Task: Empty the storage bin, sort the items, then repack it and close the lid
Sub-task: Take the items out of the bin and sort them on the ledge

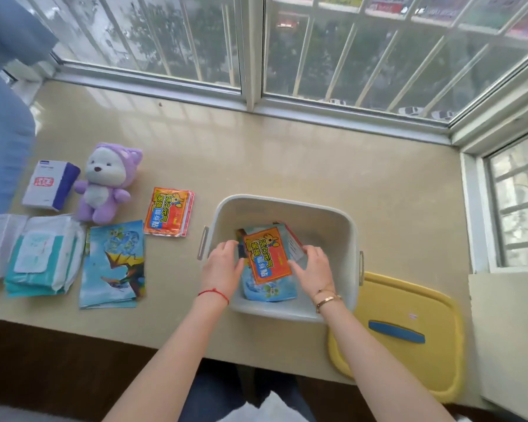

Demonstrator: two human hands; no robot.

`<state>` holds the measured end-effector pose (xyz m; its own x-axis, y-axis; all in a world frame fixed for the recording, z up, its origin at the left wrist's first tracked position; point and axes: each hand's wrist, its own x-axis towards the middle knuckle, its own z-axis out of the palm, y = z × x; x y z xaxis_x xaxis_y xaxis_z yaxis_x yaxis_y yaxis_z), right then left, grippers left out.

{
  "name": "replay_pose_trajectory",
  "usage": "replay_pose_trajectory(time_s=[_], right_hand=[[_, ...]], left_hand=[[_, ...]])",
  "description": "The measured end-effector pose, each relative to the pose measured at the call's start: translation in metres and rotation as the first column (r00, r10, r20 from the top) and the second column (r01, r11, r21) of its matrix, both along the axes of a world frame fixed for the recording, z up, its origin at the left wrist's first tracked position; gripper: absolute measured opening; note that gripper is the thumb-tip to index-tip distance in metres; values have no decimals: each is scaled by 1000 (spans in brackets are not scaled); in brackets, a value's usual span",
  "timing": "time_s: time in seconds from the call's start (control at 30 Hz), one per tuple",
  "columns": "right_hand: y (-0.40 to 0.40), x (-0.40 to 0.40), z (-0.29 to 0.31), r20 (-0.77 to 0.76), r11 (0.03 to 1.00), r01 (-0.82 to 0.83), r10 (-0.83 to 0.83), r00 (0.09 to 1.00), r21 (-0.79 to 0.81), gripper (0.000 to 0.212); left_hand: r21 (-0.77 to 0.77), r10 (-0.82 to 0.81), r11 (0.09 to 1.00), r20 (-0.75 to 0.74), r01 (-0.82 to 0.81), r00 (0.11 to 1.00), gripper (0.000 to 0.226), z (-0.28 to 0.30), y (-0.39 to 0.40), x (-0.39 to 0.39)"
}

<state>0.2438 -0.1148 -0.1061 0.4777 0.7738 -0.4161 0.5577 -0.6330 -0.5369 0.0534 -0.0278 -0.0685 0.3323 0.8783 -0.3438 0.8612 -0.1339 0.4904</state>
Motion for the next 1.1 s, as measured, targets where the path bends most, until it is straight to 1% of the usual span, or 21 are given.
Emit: replay_pose_trajectory(time_s=[0.07,0.17,0.27,0.33,0.47,0.53,0.67,0.77,0.83,0.93,1.03,1.1], right_hand=[[13,1,-17,-24,999,-22,21,999,-47,52],[28,-2,-43,-58,994,-13,7,998,-111,61],[39,-7,-65,-1,994,10,-10,1000,-111,72],[44,-11,-73,78,993,18,-9,997,-120,78],[47,-15,-82,216,992,-32,58,975,-123,84],[47,-13,-86,229,992,-39,67,971,-121,81],[50,-6,-89,117,995,33,-22,993,-93,63],[53,2,-88,37,990,81,-78,996,-118,49],[52,5,-86,-6,985,125,-127,992,-118,41],[44,9,-77,-72,973,220,-225,972,-67,32],[33,11,-51,-170,945,327,-327,930,-29,26],[26,10,-26,-236,927,375,-361,902,17,25]], left_hand=[[-58,48,997,-66,-52,997,37,-16,0,9],[-153,91,981,-169,-117,981,39,-42,1,16],[-246,126,951,-245,-187,961,45,-66,6,21],[-264,162,936,-260,-231,952,45,-79,10,24],[-226,262,922,-233,-314,937,49,-92,12,29],[-246,307,904,-198,-350,931,53,-94,11,30],[-329,432,835,-103,-441,896,56,-99,10,30],[-389,504,784,-57,-484,862,50,-99,11,30],[-419,508,773,-41,-476,861,42,-98,12,29],[-418,465,806,8,-420,885,30,-88,13,28],[-338,407,875,125,-347,905,18,-64,12,27],[-299,392,896,192,-327,899,16,-42,10,23]])
